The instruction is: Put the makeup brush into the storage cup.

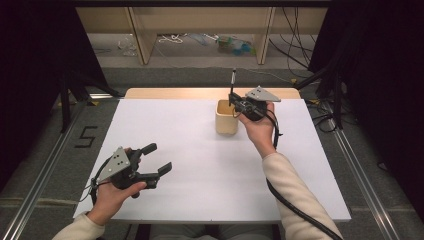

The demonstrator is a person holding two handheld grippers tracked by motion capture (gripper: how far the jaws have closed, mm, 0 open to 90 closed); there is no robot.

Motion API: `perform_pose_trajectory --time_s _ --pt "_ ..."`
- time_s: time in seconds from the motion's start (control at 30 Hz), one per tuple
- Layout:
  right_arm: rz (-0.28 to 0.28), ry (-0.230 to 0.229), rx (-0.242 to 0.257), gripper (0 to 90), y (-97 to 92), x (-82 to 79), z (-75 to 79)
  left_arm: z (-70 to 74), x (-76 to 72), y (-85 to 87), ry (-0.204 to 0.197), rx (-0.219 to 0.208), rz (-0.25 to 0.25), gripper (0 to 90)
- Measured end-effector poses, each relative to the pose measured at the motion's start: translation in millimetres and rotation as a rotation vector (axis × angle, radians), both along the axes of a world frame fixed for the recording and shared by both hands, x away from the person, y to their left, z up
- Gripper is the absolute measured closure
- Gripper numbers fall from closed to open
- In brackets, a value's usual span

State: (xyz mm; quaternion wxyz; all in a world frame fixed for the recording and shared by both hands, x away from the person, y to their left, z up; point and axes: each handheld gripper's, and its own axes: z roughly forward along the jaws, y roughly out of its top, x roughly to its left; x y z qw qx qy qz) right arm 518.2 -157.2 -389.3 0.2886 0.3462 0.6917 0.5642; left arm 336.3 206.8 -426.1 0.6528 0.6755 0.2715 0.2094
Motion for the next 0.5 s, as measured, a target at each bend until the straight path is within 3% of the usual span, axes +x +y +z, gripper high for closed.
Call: perform_pose_trajectory --time_s 0.37,0.5 --pt "-0.005 -0.012 -0.003 84.4 1.7 3.1 -1.7 0.1 0.0 0.4 -0.002 0.001 0.001 16.8" --pt "-0.008 0.003 0.001 84.4 2.2 2.9 -2.1 0.1 0.1 0.4 -0.001 -0.001 0.001 16.8"
